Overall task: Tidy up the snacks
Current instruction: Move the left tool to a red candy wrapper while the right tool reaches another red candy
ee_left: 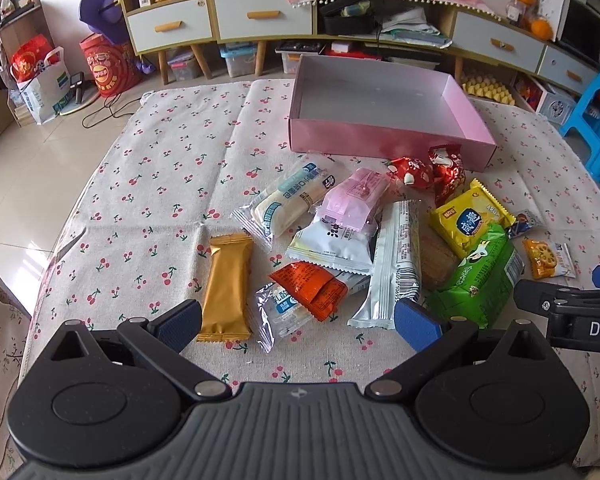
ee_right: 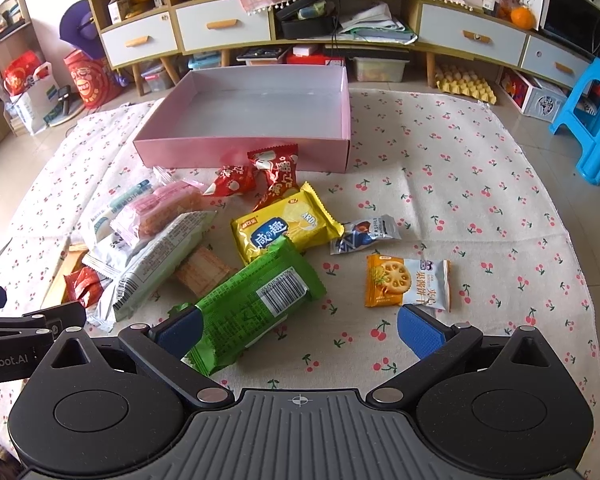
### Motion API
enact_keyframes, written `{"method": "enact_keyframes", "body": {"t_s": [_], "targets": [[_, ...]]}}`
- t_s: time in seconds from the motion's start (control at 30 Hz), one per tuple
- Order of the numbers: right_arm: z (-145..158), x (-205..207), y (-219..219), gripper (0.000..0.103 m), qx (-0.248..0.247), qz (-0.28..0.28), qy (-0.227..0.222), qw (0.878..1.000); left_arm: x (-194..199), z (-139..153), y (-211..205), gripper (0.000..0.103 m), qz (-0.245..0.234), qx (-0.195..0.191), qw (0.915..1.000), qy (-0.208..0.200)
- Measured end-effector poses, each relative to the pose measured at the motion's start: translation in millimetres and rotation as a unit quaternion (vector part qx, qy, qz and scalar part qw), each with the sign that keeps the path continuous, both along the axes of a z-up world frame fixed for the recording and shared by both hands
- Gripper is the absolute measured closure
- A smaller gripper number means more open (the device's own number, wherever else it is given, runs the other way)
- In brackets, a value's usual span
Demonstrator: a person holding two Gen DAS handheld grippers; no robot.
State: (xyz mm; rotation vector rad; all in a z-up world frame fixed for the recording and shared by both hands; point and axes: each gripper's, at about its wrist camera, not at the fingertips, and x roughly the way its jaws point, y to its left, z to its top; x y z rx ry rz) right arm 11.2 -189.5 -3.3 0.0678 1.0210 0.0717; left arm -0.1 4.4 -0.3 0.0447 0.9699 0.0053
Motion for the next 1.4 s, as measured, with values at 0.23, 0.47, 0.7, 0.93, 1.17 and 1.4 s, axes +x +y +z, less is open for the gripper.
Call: {"method": "enact_keyframes", "body": {"t_s": [0.23, 0.47, 0.7, 0.93, 1.17, 1.4], "targets": [[4, 5, -3, 0.0, 0.023, 0.007, 0.013, 1.0, 8, 4, 4, 0.001, -0.028, -0.026, 0.9993, 0.008], [16, 26, -13, 0.001, 0.062, 0.021, 0.012, 0.998, 31, 9, 17, 0.006, -0.038, -0.052, 0.9976, 0.026], [30, 55, -21, 0.002, 0.094, 0.022, -0.007, 0.995, 56, 17, 33, 0.015, -0.035, -0.065, 0.997, 0.02], [23, 87, -26, 0.005, 0.124, 0.007, -0.008, 0.992, 79, 14, 43, 0.028, -0.026, -0.119, 0.9925, 0.006], [-10, 117, -32, 0.03, 0.136, -0.011, 0.003, 0.991, 103, 2, 13, 0.045, -0.061, -0.171, 0.9834, 0.008], [-33, 146, -34, 0.042, 0.171, -0.017, 0.013, 0.985, 129, -11, -7, 0.059, -0.082, -0.206, 0.975, 0.016]]}}
